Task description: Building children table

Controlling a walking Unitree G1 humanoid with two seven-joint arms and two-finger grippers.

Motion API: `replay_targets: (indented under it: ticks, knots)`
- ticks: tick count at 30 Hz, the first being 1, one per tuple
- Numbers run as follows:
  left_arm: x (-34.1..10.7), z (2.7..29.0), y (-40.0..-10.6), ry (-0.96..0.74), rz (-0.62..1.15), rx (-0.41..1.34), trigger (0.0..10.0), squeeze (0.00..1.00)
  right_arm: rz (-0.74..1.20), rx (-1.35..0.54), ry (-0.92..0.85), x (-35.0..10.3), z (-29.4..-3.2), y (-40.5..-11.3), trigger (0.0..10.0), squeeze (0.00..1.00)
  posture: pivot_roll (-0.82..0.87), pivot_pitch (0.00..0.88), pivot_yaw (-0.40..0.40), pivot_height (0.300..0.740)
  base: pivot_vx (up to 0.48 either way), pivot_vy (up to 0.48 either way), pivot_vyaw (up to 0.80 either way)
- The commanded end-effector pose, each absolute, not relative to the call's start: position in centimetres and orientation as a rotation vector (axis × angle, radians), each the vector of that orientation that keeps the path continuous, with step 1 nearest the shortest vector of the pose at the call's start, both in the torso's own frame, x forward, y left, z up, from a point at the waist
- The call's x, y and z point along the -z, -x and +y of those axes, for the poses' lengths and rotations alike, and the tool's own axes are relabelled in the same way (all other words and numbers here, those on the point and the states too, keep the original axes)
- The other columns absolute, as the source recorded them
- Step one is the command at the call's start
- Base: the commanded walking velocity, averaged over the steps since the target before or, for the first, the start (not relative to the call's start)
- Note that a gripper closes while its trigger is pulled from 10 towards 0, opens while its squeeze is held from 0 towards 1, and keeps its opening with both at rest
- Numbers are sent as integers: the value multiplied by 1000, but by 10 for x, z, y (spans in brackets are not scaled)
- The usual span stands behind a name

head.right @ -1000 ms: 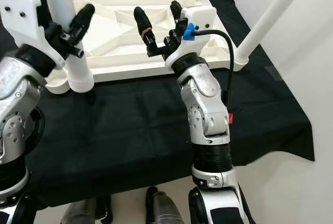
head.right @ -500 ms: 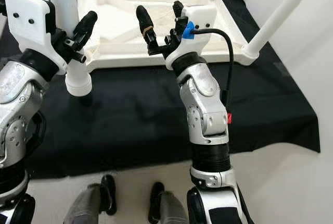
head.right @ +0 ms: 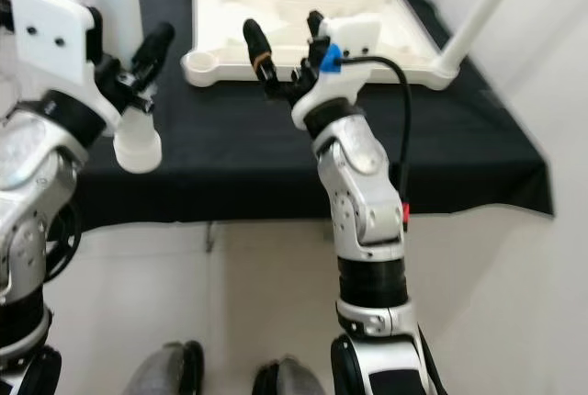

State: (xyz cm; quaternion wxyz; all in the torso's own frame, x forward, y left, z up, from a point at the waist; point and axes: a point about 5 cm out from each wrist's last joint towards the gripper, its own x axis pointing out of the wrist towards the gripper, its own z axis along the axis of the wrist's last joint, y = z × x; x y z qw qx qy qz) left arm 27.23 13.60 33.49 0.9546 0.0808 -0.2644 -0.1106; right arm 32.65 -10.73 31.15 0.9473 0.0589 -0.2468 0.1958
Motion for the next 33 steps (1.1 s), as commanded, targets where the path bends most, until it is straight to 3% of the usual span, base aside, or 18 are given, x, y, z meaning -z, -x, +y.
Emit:
replay_targets:
  ticks: [1,15,23,33]
  knots:
    - [-327,127,-269,-148,-513,260,10000,0,-484,-364,-112,-306,-113,-325,10000,0,47,217,-122,740,0,0,-800]
    - [-289,105,-261,-57,-399,339,10000,0,-389,-290,-47,-267,-125,-311,10000,0,40,198,-101,740,0,0,-800]
    - [-266,88,-245,-12,-322,556,10000,0,-328,-293,-12,-245,-128,-306,10000,0,32,176,-83,740,0,0,-792]
    - [-252,100,-250,7,-276,547,10000,0,-279,-301,30,-226,-130,-305,10000,0,36,137,-78,740,0,0,-784]
